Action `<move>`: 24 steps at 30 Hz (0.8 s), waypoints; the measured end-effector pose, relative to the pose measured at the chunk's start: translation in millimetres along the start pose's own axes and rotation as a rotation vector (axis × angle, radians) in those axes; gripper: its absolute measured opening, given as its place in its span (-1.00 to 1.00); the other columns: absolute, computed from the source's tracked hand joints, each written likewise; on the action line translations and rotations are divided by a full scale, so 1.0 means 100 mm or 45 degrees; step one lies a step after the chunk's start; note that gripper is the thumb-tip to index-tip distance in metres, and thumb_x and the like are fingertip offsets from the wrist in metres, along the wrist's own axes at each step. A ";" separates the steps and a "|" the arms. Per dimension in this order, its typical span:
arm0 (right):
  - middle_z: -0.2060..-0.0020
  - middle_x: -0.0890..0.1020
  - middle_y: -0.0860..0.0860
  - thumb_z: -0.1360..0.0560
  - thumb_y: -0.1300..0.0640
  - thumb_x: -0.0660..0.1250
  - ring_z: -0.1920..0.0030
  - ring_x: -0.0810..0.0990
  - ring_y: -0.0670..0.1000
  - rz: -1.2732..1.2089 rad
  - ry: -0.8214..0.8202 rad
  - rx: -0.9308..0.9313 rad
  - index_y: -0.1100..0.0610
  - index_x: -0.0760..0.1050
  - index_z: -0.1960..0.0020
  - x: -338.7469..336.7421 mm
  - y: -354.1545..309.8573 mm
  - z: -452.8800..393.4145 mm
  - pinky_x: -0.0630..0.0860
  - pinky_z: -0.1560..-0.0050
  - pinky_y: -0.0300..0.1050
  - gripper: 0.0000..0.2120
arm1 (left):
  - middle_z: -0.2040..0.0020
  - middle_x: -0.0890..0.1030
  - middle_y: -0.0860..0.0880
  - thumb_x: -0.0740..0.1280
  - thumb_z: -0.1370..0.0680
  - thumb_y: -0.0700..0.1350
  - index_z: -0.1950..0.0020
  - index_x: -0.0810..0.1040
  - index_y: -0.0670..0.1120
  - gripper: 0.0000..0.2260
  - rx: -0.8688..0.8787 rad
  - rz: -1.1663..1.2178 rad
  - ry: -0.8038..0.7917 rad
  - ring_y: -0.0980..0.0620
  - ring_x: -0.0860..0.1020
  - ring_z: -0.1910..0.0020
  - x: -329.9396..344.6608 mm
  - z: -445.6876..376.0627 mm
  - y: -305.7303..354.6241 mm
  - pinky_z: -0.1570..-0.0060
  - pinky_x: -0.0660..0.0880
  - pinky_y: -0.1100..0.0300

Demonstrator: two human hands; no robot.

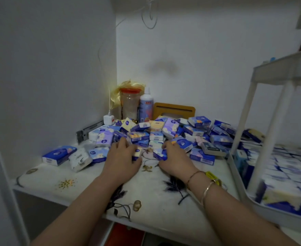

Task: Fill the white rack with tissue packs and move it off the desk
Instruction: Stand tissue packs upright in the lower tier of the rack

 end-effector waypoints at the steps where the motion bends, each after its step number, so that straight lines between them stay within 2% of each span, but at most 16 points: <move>1: -0.22 0.35 0.12 -0.46 0.09 0.34 -0.17 0.41 0.24 -0.055 -0.004 0.012 0.08 0.26 -0.32 0.00 0.02 0.01 0.43 -0.01 0.06 -0.52 | -0.18 0.36 -0.09 0.20 -0.54 0.18 -0.35 0.42 0.01 -0.56 -0.006 -0.022 -0.007 -0.12 0.33 -0.13 0.01 0.00 -0.01 -0.17 0.38 0.02; 3: -0.14 0.39 0.09 -0.44 0.09 0.37 -0.10 0.44 0.16 -0.183 0.011 0.042 0.08 0.27 -0.29 -0.03 0.06 0.02 0.44 0.04 0.03 -0.52 | -0.28 0.33 -0.08 0.15 -0.55 0.22 -0.40 0.37 0.01 -0.51 -0.019 -0.075 -0.040 -0.13 0.28 -0.17 0.05 -0.01 -0.02 -0.22 0.33 0.04; 5: -0.16 0.42 0.07 -0.44 0.06 0.40 -0.13 0.45 0.12 -0.330 0.052 0.064 0.08 0.28 -0.25 -0.08 0.09 0.02 0.48 -0.05 0.01 -0.53 | -0.34 0.32 -0.06 0.12 -0.55 0.25 -0.42 0.34 0.00 -0.47 -0.039 -0.105 -0.087 -0.12 0.25 -0.20 0.08 -0.03 -0.02 -0.24 0.29 0.04; 8: -0.17 0.43 0.04 -0.45 0.07 0.41 -0.12 0.46 0.05 -0.557 0.119 0.107 0.10 0.28 -0.25 -0.18 0.14 0.02 0.42 0.01 -0.09 -0.54 | -0.25 0.42 -0.05 0.15 -0.51 0.34 -0.28 0.40 -0.02 -0.47 -0.142 -0.023 -0.124 -0.10 0.25 -0.19 0.11 -0.05 -0.02 -0.17 0.29 0.03; 9: -0.15 0.42 0.03 -0.46 0.09 0.40 -0.09 0.44 0.02 -0.645 0.143 0.122 0.12 0.28 -0.26 -0.22 0.16 0.02 0.38 0.04 -0.12 -0.54 | -0.16 0.45 -0.04 0.18 -0.48 0.35 -0.19 0.42 -0.02 -0.49 -0.225 0.126 -0.078 -0.08 0.26 -0.17 0.06 -0.05 -0.01 -0.12 0.29 0.03; 11: -0.13 0.39 0.01 -0.47 0.13 0.39 -0.07 0.41 -0.02 -0.845 0.197 0.162 0.13 0.27 -0.27 -0.28 0.20 0.02 0.37 0.01 -0.15 -0.55 | -0.01 0.46 -0.03 0.23 -0.45 0.35 -0.05 0.42 -0.05 -0.51 -0.449 0.620 0.008 -0.03 0.30 -0.08 -0.02 -0.07 0.04 0.01 0.30 0.07; 14: -0.14 0.44 0.02 -0.46 0.22 0.37 -0.07 0.45 -0.03 -1.164 0.287 0.207 0.12 0.33 -0.18 -0.34 0.25 0.03 0.42 -0.06 -0.15 -0.65 | 0.17 0.49 -0.07 0.21 -0.45 0.34 0.10 0.41 -0.10 -0.53 -0.612 1.448 -0.046 0.04 0.50 0.18 0.16 -0.19 0.30 0.16 0.46 0.10; 15: -0.13 0.47 0.03 -0.46 0.24 0.36 -0.07 0.47 -0.03 -1.251 0.295 0.198 0.13 0.35 -0.16 -0.35 0.24 0.04 0.43 -0.06 -0.15 -0.68 | 0.15 0.55 -0.10 0.21 -0.46 0.33 0.06 0.44 -0.11 -0.52 -0.655 1.663 -0.084 0.02 0.58 0.21 0.25 -0.21 0.39 0.16 0.53 0.07; 16: -0.13 0.49 0.06 -0.46 0.26 0.36 -0.08 0.50 -0.01 -1.305 0.288 0.174 0.13 0.38 -0.13 -0.35 0.22 0.04 0.44 -0.05 -0.16 -0.71 | 0.09 0.62 -0.13 0.22 -0.45 0.36 -0.08 0.45 -0.12 -0.45 -0.694 1.822 -0.141 -0.03 0.64 0.17 0.36 -0.22 0.45 0.16 0.57 0.03; 17: -0.12 0.52 0.09 -0.46 0.28 0.35 -0.08 0.53 0.01 -1.330 0.262 0.137 0.12 0.40 -0.09 -0.34 0.18 0.04 0.46 -0.03 -0.16 -0.75 | 0.02 0.64 -0.14 0.26 -0.40 0.41 -0.23 0.41 -0.12 -0.33 -0.707 1.907 -0.205 -0.06 0.66 0.13 0.43 -0.21 0.50 0.16 0.59 0.02; 19: -0.07 0.58 0.15 -0.47 0.33 0.33 -0.01 0.59 0.02 -1.354 0.147 0.047 0.13 0.42 -0.02 -0.30 0.06 0.06 0.51 0.05 -0.22 -0.80 | -0.05 0.63 -0.15 0.35 -0.28 0.44 -0.36 0.28 -0.08 -0.15 -0.674 1.970 -0.251 -0.07 0.67 0.09 0.49 -0.20 0.54 0.12 0.60 -0.04; 21: 0.07 0.63 0.07 -0.50 0.35 0.31 0.14 0.62 -0.08 -1.356 0.020 -0.028 0.17 0.43 -0.01 -0.26 -0.07 0.11 0.53 0.21 -0.34 -0.85 | -0.21 0.56 -0.16 0.44 -0.23 0.39 -0.39 0.20 0.07 -0.14 -0.625 2.015 -0.205 -0.12 0.65 -0.03 0.49 -0.19 0.53 0.03 0.59 -0.18; 22: 0.12 0.62 0.01 -0.51 0.34 0.29 0.18 0.61 -0.14 -1.353 -0.012 -0.061 0.18 0.45 -0.01 -0.28 -0.12 0.13 0.52 0.25 -0.39 -0.88 | -0.27 0.53 -0.16 0.47 -0.25 0.34 -0.40 0.19 0.11 -0.15 -0.594 2.030 -0.180 -0.14 0.63 -0.08 0.48 -0.19 0.51 0.01 0.59 -0.17; 24: 0.13 0.62 -0.02 -0.54 0.30 0.24 0.13 0.59 -0.14 -1.339 -0.005 -0.117 0.15 0.53 0.06 -0.39 -0.15 0.15 0.52 0.16 -0.39 -0.88 | -0.26 0.55 -0.15 0.47 -0.36 0.23 -0.39 0.24 0.04 -0.28 -0.537 1.979 -0.124 -0.14 0.63 -0.08 0.39 -0.17 0.48 0.00 0.59 -0.13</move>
Point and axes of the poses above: each hand's wrist, its own z-axis away from the middle knuckle, its own x-axis out of the palm, y = z × x, the point moved 9 cm from there along -z, towards the middle knuckle
